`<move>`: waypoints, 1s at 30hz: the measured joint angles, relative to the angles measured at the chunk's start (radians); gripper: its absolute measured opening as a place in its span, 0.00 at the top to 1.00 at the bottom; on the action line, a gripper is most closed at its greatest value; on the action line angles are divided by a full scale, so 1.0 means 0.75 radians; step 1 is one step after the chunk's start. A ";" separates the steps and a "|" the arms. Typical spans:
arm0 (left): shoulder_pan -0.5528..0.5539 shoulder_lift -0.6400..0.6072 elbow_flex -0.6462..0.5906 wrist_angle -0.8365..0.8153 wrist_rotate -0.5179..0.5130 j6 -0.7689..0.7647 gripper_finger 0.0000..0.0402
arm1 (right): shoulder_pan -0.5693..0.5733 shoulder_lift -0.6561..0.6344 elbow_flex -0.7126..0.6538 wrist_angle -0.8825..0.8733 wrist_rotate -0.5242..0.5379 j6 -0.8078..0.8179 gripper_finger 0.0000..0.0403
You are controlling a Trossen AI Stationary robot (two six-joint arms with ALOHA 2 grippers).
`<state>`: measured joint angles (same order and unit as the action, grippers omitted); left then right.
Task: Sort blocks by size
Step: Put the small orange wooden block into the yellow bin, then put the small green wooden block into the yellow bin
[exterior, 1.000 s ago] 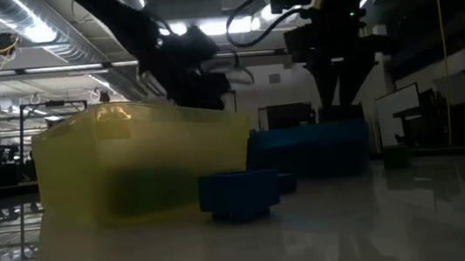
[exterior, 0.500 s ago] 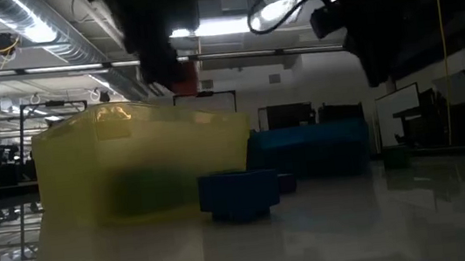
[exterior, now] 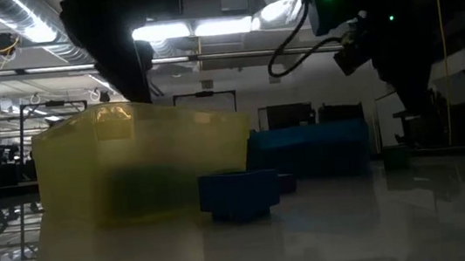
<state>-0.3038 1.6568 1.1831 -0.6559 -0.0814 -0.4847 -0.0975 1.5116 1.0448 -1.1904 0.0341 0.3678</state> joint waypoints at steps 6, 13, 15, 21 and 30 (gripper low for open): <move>-0.015 0.030 0.000 -0.021 -0.001 -0.012 0.48 | 0.000 0.000 -0.055 0.124 -0.010 0.132 0.50; -0.015 0.030 0.000 -0.019 -0.001 -0.013 0.46 | 0.000 0.001 -0.121 0.257 -0.025 0.148 0.50; -0.015 0.030 0.000 -0.019 -0.001 -0.013 0.47 | 0.000 0.001 -0.140 0.310 -0.024 0.146 0.50; -0.015 0.030 0.000 -0.019 -0.001 -0.013 0.47 | 0.000 0.001 -0.189 0.412 0.015 0.142 0.50; -0.015 0.030 0.000 -0.018 -0.001 -0.013 0.47 | 0.000 0.001 -0.195 0.413 0.069 0.142 0.50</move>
<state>-0.3149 1.6794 1.1831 -0.6697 -0.0821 -0.4946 -0.0975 1.5120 0.8989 -0.8810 0.0860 0.4744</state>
